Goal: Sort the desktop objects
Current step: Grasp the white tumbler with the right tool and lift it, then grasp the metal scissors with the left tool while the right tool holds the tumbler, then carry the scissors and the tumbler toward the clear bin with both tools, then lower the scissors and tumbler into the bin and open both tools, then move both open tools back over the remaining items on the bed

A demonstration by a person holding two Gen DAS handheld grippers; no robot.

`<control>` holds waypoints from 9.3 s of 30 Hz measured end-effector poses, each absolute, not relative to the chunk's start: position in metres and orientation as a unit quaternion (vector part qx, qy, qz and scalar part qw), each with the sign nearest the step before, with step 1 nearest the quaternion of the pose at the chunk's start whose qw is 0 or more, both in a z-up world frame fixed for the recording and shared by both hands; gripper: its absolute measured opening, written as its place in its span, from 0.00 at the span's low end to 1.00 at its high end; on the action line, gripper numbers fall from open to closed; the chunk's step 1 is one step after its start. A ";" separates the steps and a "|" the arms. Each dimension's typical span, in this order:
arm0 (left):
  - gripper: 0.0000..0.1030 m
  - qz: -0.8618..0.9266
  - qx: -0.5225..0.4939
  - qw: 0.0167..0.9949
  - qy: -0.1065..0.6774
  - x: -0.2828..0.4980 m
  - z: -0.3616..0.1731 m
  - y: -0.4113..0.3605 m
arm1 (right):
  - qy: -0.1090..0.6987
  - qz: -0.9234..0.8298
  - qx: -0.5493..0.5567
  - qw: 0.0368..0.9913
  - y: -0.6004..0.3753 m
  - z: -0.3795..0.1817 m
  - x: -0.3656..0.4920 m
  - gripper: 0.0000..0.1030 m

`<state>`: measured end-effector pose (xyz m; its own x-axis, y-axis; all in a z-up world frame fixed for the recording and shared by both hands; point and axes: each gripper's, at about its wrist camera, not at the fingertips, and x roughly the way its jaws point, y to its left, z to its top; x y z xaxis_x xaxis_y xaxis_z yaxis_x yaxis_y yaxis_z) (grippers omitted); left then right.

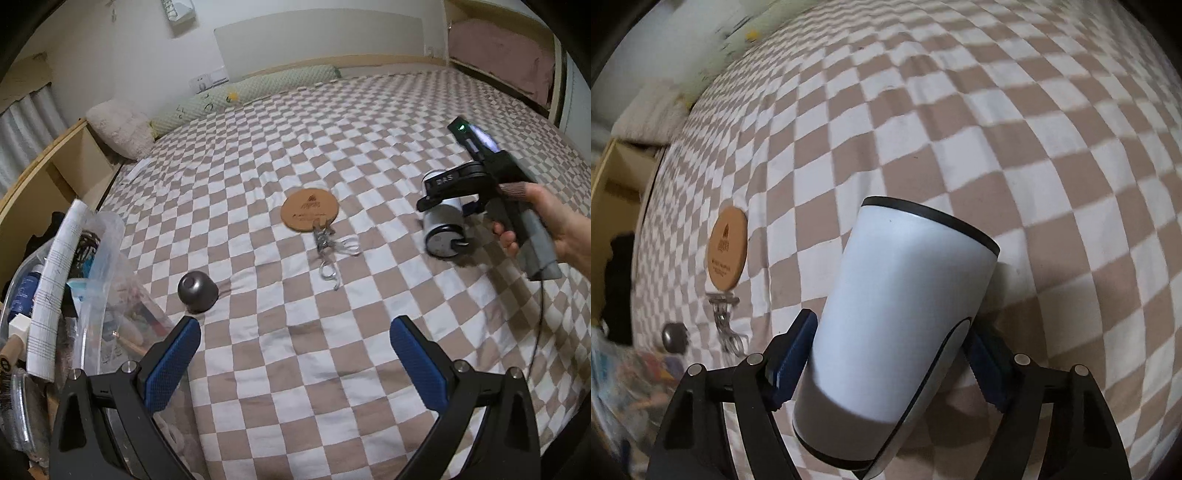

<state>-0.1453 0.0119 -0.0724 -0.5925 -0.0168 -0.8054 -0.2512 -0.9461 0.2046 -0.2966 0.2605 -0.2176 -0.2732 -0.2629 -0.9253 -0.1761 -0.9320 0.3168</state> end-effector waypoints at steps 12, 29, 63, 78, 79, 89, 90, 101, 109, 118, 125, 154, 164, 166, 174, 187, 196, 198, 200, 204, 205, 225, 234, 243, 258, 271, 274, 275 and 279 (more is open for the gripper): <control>1.00 0.874 -0.464 0.063 0.131 -0.153 -0.083 0.014 | 0.072 -0.787 0.588 0.174 0.174 -0.199 -0.230 0.68; 0.98 0.850 -0.518 0.064 0.071 -0.236 -0.142 0.042 | 0.032 -0.755 0.614 0.229 0.220 -0.219 -0.147 0.65; 0.26 0.822 -0.551 0.121 0.079 -0.306 -0.197 0.054 | -0.025 -0.755 0.606 0.250 0.225 -0.211 -0.158 0.66; 0.25 0.777 -0.602 0.154 0.101 -0.222 -0.197 0.040 | -0.033 -0.761 0.607 0.227 0.222 -0.220 -0.165 0.65; 0.25 0.775 -0.603 0.156 0.106 -0.216 -0.197 0.040 | -0.027 -0.763 0.605 0.224 0.220 -0.219 -0.163 0.65; 0.26 0.759 -0.615 0.185 0.112 -0.159 -0.201 0.021 | 0.000 -0.766 0.607 0.211 0.214 -0.223 -0.159 0.65; 0.26 0.759 -0.613 0.186 0.114 -0.156 -0.201 0.020 | 0.005 -0.768 0.605 0.209 0.212 -0.223 -0.158 0.65; 0.25 0.762 -0.606 0.195 0.122 -0.151 -0.198 0.011 | 0.027 -0.761 0.608 0.225 0.202 -0.214 -0.148 0.65; 0.24 0.785 -0.574 0.205 0.111 -0.132 -0.167 0.003 | -0.004 -0.753 0.613 0.239 0.197 -0.191 -0.139 0.65; 0.24 0.813 -0.540 0.200 0.086 -0.076 -0.118 0.023 | -0.029 -0.771 0.589 0.241 0.198 -0.139 -0.124 0.65; 0.24 0.847 -0.496 0.187 0.041 -0.084 -0.076 0.000 | -0.056 -0.791 0.551 0.258 0.188 -0.088 -0.120 0.65; 0.24 0.916 -0.399 0.047 -0.027 0.008 0.019 -0.173 | -0.081 -0.804 0.462 0.366 -0.031 0.029 -0.162 0.65; 0.24 0.904 -0.424 0.047 -0.025 0.005 -0.002 -0.180 | -0.067 -0.801 0.460 0.377 -0.111 0.041 -0.181 0.65; 0.24 0.902 -0.429 0.040 -0.021 0.001 -0.007 -0.180 | -0.065 -0.800 0.460 0.380 -0.128 0.045 -0.184 0.65; 0.24 0.899 -0.431 0.060 -0.040 0.003 -0.013 -0.184 | -0.100 -0.771 0.496 0.388 -0.190 0.040 -0.207 0.65; 0.50 0.900 -0.411 0.081 -0.117 0.014 -0.007 -0.218 | -0.089 -0.738 0.556 0.373 -0.239 0.007 -0.217 0.65; 0.57 0.906 -0.399 0.072 -0.125 0.021 -0.002 -0.220 | -0.078 -0.752 0.548 0.359 -0.213 0.029 -0.212 0.68; 0.57 0.906 -0.397 0.069 -0.127 0.020 -0.001 -0.221 | -0.071 -0.757 0.538 0.364 -0.205 0.036 -0.209 0.68; 0.57 0.906 -0.397 0.068 -0.128 0.016 0.000 -0.224 | -0.056 -0.764 0.526 0.369 -0.199 0.041 -0.203 0.60; 0.57 0.908 -0.395 0.068 -0.126 0.016 0.004 -0.223 | -0.038 -0.762 0.519 0.386 -0.189 0.043 -0.194 0.41; 0.57 0.908 -0.395 0.068 -0.125 0.015 0.005 -0.222 | -0.035 -0.759 0.519 0.391 -0.188 0.042 -0.192 0.38; 0.57 0.904 -0.404 0.073 -0.120 0.010 -0.003 -0.224 | 0.068 -0.765 0.466 0.439 -0.233 0.021 -0.176 0.37; 0.57 0.904 -0.403 0.077 -0.123 0.011 -0.005 -0.224 | 0.026 -0.746 0.493 0.446 -0.253 0.009 -0.185 0.37; 0.58 0.906 -0.405 0.067 -0.103 0.012 -0.004 -0.216 | 0.015 -0.746 0.491 0.450 -0.230 0.012 -0.184 0.37; 0.77 0.918 -0.383 0.061 -0.088 0.016 0.014 -0.197 | 0.007 -0.774 0.432 0.463 -0.146 0.074 -0.151 0.37; 0.77 0.895 -0.426 0.099 -0.086 0.007 -0.001 -0.162 | 0.063 -0.806 0.406 0.426 -0.093 0.071 -0.129 0.38; 0.77 0.898 -0.430 0.082 -0.056 0.002 -0.007 -0.155 | 0.070 -0.812 0.400 0.419 -0.084 0.070 -0.125 0.38; 0.77 0.898 -0.430 0.079 -0.055 0.002 -0.007 -0.155 | 0.072 -0.813 0.399 0.418 -0.082 0.069 -0.124 0.38; 0.77 0.904 -0.419 0.061 -0.051 0.004 0.000 -0.157 | 0.089 -0.826 0.380 0.407 -0.072 0.073 -0.116 0.64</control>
